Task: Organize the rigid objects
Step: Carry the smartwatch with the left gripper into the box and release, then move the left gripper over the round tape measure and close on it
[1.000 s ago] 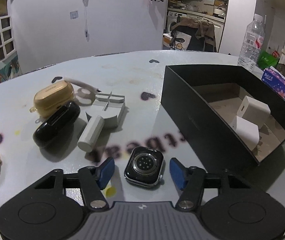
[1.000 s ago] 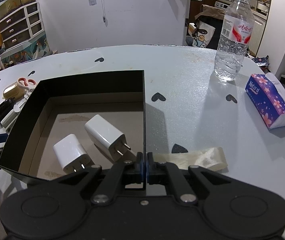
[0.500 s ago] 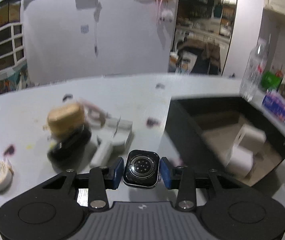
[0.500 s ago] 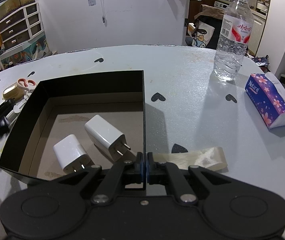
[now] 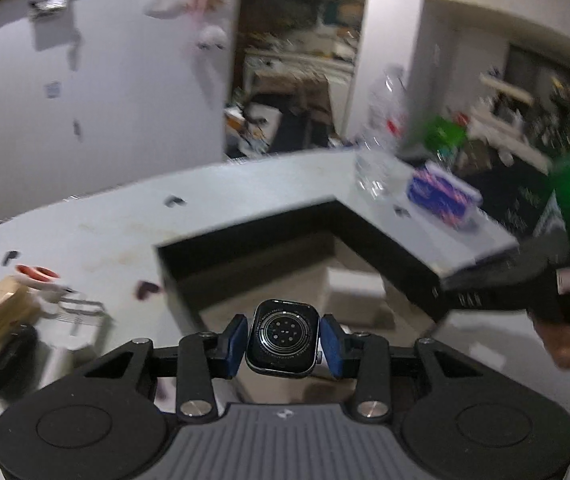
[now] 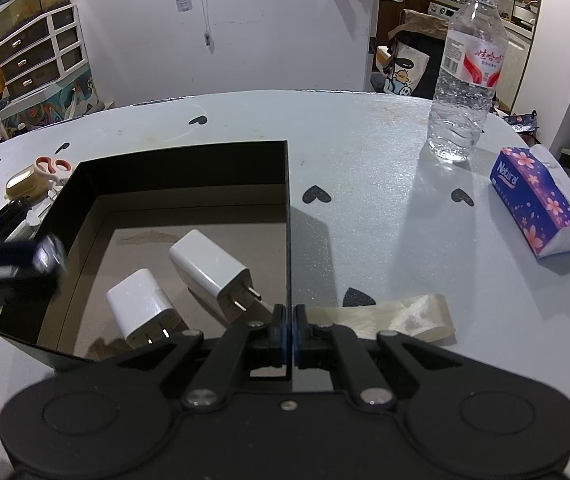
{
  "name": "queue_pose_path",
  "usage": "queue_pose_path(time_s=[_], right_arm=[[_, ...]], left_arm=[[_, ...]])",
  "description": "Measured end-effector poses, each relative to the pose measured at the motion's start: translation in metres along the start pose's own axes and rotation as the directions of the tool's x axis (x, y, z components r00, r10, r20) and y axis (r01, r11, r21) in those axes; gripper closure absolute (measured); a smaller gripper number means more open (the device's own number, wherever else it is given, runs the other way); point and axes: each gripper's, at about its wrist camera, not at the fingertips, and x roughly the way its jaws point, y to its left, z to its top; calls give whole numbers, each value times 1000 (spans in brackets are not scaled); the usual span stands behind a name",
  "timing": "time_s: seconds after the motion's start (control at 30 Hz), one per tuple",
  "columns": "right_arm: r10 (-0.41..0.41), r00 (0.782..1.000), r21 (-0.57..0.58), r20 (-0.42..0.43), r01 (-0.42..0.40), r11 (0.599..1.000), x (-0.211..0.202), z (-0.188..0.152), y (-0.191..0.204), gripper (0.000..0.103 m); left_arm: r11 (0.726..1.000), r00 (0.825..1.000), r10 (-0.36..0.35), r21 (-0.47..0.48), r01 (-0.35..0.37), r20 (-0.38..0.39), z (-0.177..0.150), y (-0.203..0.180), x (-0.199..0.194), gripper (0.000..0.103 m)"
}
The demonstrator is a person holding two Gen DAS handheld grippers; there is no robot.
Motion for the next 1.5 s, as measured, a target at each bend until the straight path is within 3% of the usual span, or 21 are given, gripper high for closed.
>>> queue_pose_path(time_s=[0.17, 0.63, 0.77, 1.4, 1.5], right_arm=[[1, 1000, 0, 0, -1, 1000, 0, 0, 0, 100], [0, 1000, 1, -1, 0, 1000, 0, 0, -1, 100], [-1, 1000, 1, -1, 1, 1000, 0, 0, -1, 99], [-2, 1000, 12, 2, 2, 1000, -2, -1, -1, 100], [-2, 1000, 18, 1, 2, 1000, -2, 0, -1, 100]], left_arm=[[1000, 998, 18, 17, -17, -64, -7, -2, 17, 62], [1000, 997, 17, 11, -16, -81, -5, -1, 12, 59], [1000, 997, 6, 11, -5, -76, -6, -4, 9, 49], [1000, 999, 13, -5, -13, -49, -4, -1, -3, 47], [999, 999, 36, -13, -36, -7, -2, 4, -14, 31]])
